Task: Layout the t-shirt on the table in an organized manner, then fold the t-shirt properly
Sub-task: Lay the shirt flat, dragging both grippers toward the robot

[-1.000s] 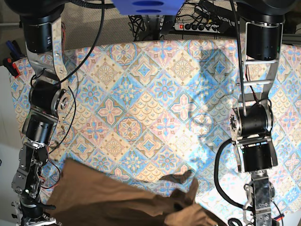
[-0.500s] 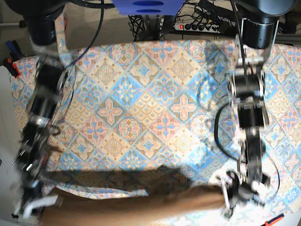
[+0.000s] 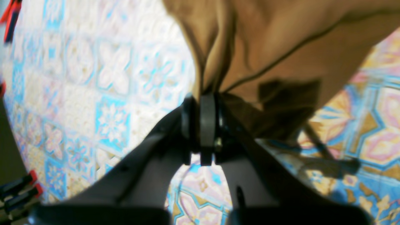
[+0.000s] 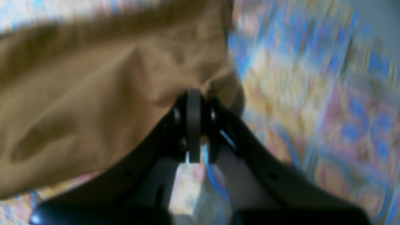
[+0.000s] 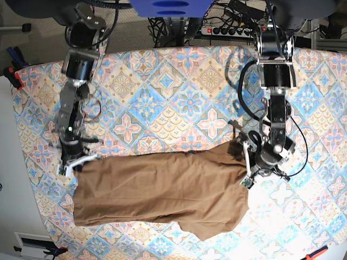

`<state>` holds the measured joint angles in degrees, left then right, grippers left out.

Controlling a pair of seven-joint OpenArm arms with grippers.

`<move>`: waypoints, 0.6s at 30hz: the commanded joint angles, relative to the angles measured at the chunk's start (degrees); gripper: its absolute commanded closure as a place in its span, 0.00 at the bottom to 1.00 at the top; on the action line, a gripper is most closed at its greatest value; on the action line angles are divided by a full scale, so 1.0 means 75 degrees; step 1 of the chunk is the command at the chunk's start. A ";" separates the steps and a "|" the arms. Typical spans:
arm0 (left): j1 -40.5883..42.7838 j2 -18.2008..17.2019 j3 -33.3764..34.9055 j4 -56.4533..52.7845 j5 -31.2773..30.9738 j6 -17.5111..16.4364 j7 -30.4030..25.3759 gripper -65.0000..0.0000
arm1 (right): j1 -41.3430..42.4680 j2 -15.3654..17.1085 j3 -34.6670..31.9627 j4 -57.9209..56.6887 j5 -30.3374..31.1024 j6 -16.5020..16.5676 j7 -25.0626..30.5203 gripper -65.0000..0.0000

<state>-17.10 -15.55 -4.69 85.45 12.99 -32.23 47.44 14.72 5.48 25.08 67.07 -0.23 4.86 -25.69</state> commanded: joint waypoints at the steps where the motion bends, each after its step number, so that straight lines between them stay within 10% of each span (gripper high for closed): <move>1: -0.0035 -0.0171 -0.0049 0.0217 0.0090 0.0060 0.0010 1.00 | 0.0223 0.0132 0.0120 0.0206 0.0072 -0.0010 0.0349 1.00; 18: 0.2521 -0.0453 -0.0072 0.1881 0.0078 0.0060 0.1030 1.00 | -0.2051 -0.0349 0.0729 0.2351 0.0083 -0.0010 0.0325 1.00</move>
<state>2.26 -18.37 -4.95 98.50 13.32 -32.03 54.96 -2.44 1.83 30.37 83.31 -0.05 5.04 -25.74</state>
